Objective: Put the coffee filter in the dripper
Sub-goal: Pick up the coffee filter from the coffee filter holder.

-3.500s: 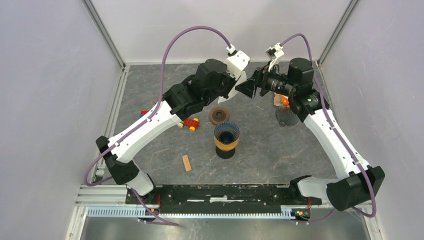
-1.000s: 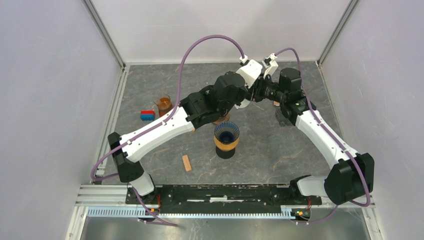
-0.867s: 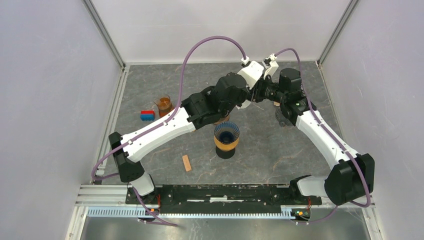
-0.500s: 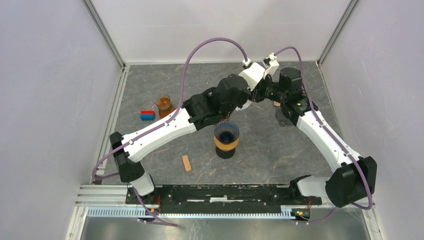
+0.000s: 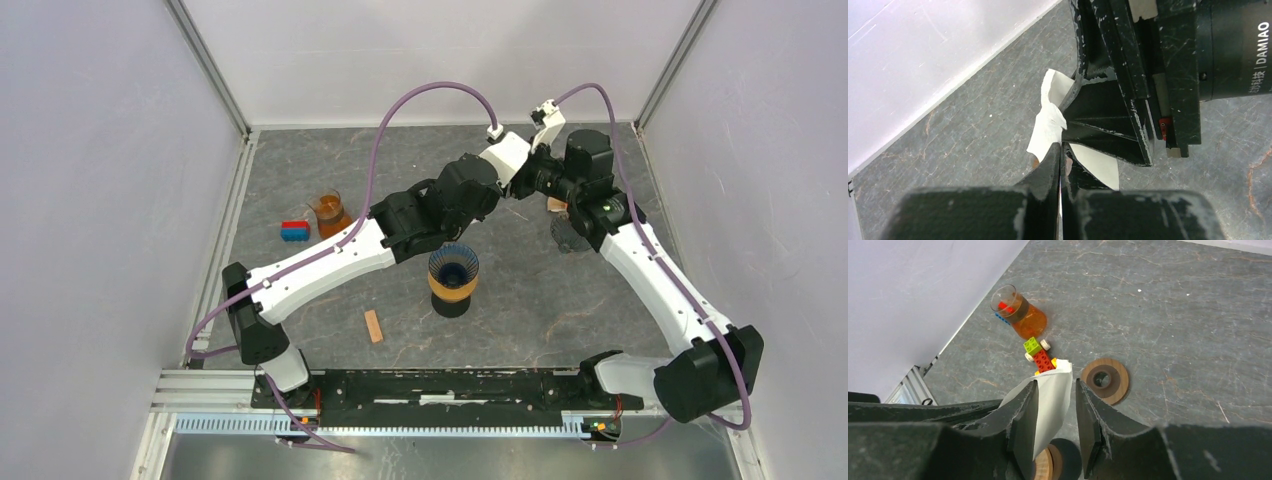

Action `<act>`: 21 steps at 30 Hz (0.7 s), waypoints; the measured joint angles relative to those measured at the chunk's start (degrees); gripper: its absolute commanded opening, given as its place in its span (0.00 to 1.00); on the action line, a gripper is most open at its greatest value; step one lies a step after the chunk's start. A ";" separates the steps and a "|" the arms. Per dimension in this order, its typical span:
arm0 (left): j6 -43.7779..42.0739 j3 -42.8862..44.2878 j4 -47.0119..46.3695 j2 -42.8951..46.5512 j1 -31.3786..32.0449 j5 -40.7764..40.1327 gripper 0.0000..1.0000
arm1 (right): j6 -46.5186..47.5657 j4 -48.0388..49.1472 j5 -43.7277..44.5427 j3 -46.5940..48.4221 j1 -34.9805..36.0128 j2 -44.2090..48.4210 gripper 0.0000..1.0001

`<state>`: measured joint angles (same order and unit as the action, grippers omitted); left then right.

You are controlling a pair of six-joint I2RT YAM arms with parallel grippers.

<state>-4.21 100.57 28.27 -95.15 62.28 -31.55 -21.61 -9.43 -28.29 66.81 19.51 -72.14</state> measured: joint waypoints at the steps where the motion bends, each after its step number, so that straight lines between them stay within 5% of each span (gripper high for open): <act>1: 0.00 0.00 -0.02 0.00 0.00 0.00 0.02 | 0.44 -0.33 0.44 0.17 0.07 0.00 0.38; 9: -0.04 0.00 -0.11 0.02 0.00 0.00 0.02 | 3.98 -3.32 3.56 0.24 0.66 0.09 0.38; 21: 0.09 -1.53 2.62 4.33 -2.36 8.59 0.02 | 9.66 -4.00 0.52 -0.57 0.63 5.27 0.55</act>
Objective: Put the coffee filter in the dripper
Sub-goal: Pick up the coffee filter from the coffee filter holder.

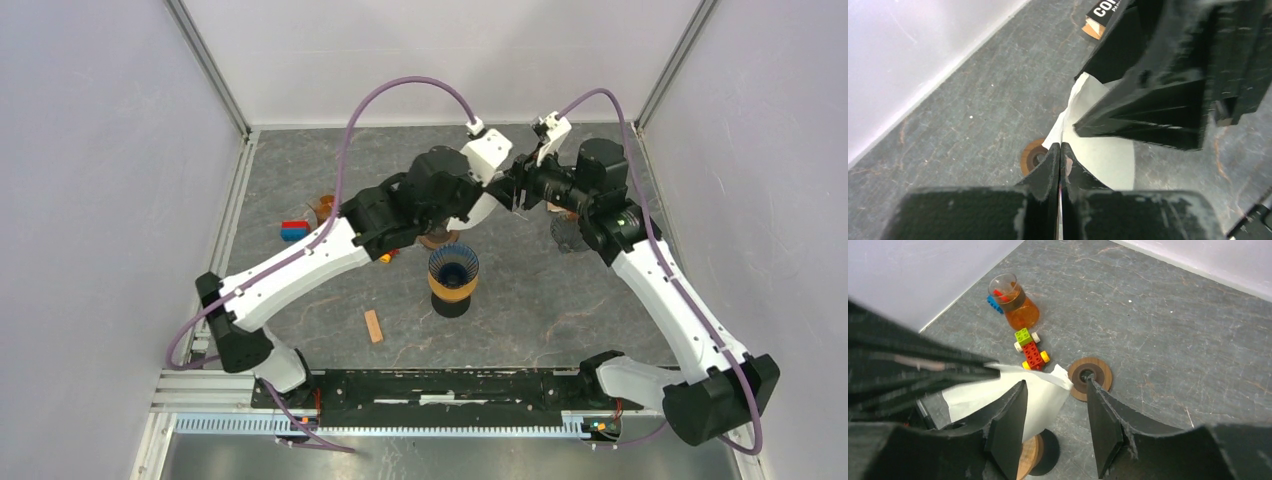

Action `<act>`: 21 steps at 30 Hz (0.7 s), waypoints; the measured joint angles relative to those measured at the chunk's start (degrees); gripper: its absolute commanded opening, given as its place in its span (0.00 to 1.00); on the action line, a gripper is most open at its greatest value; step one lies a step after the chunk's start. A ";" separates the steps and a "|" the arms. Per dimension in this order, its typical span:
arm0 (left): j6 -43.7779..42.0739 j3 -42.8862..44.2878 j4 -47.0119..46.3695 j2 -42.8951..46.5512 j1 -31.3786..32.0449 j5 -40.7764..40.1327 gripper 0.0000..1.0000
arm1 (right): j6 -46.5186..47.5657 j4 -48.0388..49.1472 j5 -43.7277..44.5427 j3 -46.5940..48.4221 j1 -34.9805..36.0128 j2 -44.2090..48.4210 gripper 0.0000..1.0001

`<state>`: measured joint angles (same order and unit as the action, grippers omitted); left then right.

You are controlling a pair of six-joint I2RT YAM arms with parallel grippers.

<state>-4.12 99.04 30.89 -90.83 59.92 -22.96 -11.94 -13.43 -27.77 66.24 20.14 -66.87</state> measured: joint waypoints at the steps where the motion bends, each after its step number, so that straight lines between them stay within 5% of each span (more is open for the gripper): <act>1: 0.15 -0.55 0.59 1.07 -0.76 1.99 0.02 | 0.57 -0.02 -0.70 -0.28 0.00 0.57 0.55; 21: 4.31 -12.94 4.94 10.56 -7.56 35.30 0.02 | 3.41 5.22 -20.92 -9.16 0.07 5.49 0.62</act>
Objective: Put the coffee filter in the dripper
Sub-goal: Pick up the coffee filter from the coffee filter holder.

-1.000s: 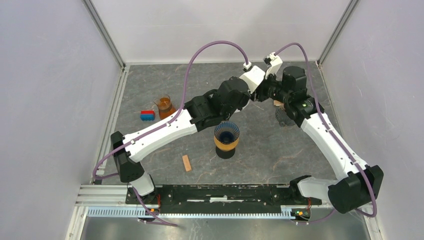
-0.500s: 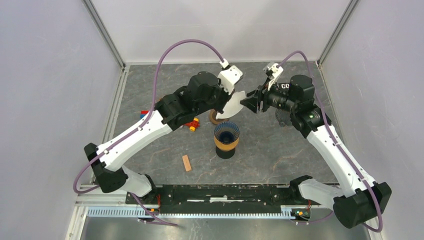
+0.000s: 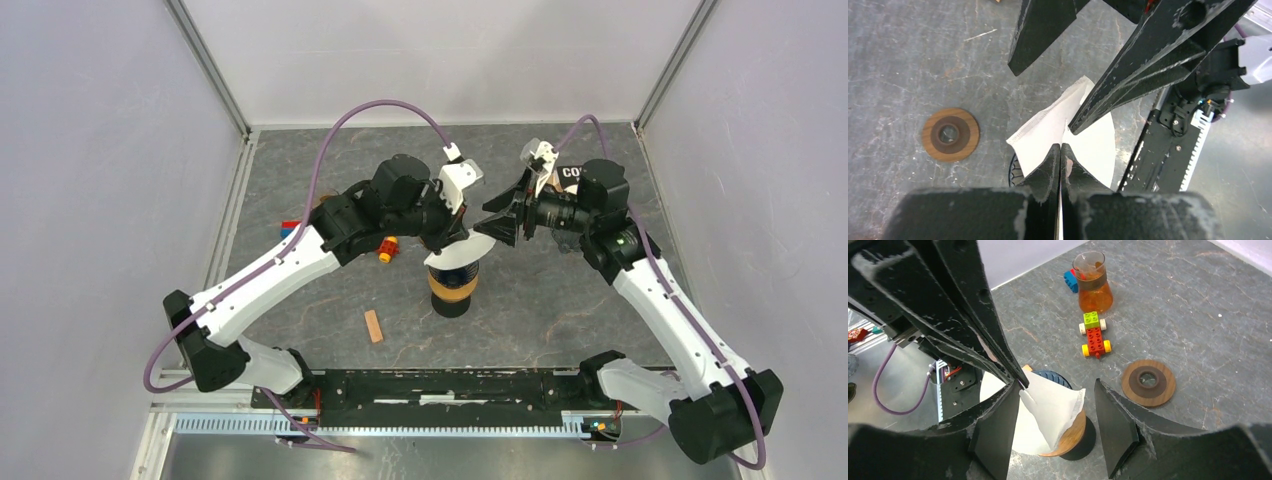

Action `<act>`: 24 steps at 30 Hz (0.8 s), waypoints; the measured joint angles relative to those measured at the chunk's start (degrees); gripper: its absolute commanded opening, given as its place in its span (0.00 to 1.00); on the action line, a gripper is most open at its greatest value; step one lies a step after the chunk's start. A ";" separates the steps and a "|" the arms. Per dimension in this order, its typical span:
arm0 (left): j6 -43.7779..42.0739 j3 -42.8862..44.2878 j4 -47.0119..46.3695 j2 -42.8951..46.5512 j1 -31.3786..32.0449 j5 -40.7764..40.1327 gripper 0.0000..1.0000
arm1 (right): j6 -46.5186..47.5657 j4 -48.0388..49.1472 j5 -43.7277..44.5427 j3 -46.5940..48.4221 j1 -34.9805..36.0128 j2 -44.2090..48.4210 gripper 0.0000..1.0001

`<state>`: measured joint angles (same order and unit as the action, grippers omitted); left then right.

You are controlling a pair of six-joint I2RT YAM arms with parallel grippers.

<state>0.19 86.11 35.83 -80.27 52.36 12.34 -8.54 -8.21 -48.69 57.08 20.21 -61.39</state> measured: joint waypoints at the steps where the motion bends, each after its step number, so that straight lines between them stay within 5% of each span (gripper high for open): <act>1: 0.11 -0.17 0.24 0.09 -0.07 0.52 0.02 | 0.17 0.09 -0.44 0.00 0.00 0.28 0.62; 24: 0.55 -3.89 1.49 4.46 -1.62 7.17 0.02 | 6.05 -1.36 -4.24 0.00 -0.76 2.84 0.62</act>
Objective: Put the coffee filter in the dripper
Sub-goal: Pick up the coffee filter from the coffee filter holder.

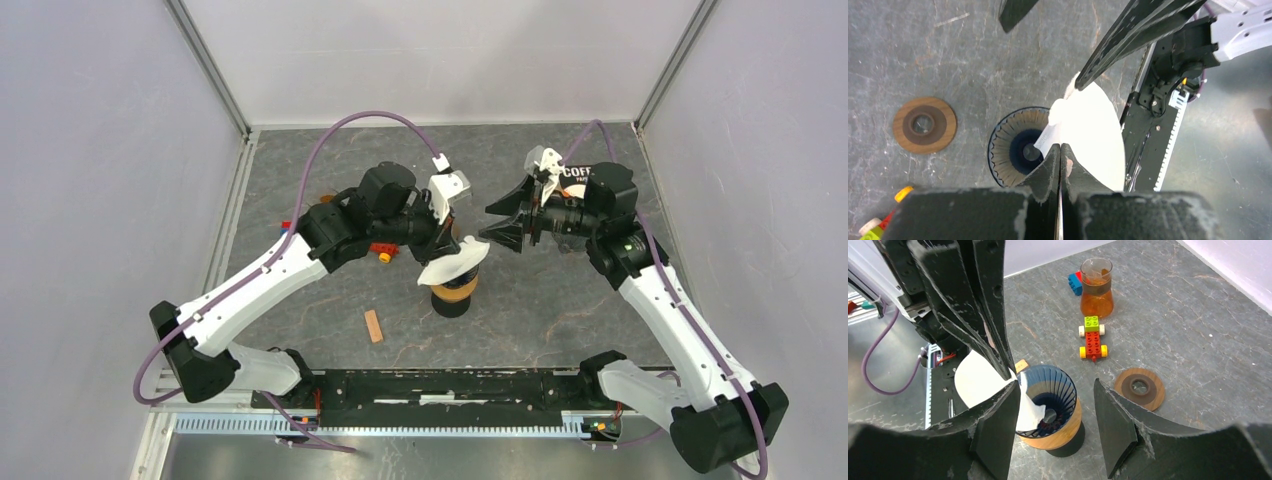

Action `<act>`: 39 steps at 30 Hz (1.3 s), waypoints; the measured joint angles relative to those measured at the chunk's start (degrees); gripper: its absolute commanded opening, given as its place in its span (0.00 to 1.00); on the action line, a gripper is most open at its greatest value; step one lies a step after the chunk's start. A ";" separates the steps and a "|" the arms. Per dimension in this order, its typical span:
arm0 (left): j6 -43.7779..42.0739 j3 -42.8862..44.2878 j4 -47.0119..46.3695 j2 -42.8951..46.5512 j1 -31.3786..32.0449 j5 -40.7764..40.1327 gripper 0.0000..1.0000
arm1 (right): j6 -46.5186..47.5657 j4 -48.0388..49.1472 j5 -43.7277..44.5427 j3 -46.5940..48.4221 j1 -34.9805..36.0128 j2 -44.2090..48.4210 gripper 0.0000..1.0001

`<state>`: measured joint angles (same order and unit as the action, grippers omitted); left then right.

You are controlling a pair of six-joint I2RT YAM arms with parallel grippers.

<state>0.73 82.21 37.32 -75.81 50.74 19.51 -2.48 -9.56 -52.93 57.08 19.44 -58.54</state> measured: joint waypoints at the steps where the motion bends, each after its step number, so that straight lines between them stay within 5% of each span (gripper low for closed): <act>1: 0.00 -0.83 -0.11 0.00 0.00 -0.13 0.02 | 0.68 -0.39 0.02 0.00 0.00 0.07 0.62; 28: 0.11 -4.76 -4.50 -4.28 -0.04 -8.00 0.02 | 33.59 -21.22 1.38 3.82 8.41 0.11 0.62; 39: 0.13 -4.83 -4.72 -4.28 -0.04 -8.94 0.02 | 39.50 -23.58 4.70 2.75 13.09 0.46 0.60</act>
<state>0.86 77.38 32.60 -80.09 50.70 10.57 37.01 -33.15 -48.23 59.83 32.53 -58.08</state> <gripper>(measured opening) 0.030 0.603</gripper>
